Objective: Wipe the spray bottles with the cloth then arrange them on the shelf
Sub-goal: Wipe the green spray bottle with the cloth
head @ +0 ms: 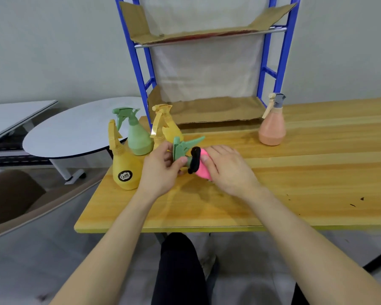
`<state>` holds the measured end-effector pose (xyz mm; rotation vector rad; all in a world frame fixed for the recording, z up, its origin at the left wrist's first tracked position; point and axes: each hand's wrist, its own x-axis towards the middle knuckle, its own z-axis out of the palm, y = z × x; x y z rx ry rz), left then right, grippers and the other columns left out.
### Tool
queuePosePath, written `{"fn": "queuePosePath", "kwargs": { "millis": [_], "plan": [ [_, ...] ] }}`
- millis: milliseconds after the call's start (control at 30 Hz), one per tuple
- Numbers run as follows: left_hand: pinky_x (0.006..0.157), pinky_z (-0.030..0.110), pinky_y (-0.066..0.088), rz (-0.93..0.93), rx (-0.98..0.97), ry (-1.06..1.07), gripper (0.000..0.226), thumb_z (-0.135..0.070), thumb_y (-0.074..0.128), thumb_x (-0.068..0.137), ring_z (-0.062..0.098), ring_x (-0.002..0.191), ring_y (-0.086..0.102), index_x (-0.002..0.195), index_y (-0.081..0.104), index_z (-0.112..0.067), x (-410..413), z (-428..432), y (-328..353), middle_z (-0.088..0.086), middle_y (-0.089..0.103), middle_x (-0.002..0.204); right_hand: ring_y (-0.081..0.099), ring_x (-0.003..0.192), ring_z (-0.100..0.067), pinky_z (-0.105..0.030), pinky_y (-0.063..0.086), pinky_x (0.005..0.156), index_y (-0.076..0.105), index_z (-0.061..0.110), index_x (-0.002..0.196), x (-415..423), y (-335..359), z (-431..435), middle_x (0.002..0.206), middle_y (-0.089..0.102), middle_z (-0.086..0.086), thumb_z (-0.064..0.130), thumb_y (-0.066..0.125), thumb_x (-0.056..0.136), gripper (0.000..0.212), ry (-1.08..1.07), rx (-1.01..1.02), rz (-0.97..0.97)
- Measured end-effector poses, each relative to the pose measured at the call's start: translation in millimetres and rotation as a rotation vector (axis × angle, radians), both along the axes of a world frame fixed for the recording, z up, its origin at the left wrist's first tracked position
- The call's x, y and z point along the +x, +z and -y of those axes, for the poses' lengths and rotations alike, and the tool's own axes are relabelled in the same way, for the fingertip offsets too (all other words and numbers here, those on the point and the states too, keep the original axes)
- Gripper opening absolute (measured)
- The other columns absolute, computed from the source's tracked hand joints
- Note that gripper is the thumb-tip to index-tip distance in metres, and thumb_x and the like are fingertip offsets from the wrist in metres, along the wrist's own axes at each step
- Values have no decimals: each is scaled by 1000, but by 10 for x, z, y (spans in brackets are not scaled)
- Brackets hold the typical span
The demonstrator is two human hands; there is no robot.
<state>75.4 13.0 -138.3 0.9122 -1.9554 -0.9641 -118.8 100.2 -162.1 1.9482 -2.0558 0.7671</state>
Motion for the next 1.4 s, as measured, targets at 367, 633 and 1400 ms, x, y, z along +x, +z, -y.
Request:
{"fn": "queuePosePath", "kwargs": {
  "millis": [367,633,1400],
  "plan": [
    [75,41,67,-19,-52,66,21,-13,74,101,19,81,79,117,63,-12,146,-144,-99,2,79,105,63,116,-24,-44,43,108,70,20,120,264,-8,-19,119,74,1,41,30,115,46,25,-34,-51],
    [67,24,63,-27,-47,98,21,-11,73,101,16,78,79,119,62,-9,223,-210,-89,4,78,107,64,95,-36,-42,46,79,58,20,96,106,62,23,97,69,-9,39,28,115,41,-167,47,237],
    [85,42,62,483,-630,-192,74,-8,66,102,20,101,74,163,39,-41,98,-257,123,4,75,120,56,116,-18,-35,43,93,64,22,127,-182,-88,-355,117,65,7,44,26,117,44,-40,-33,338]
  ]
}}
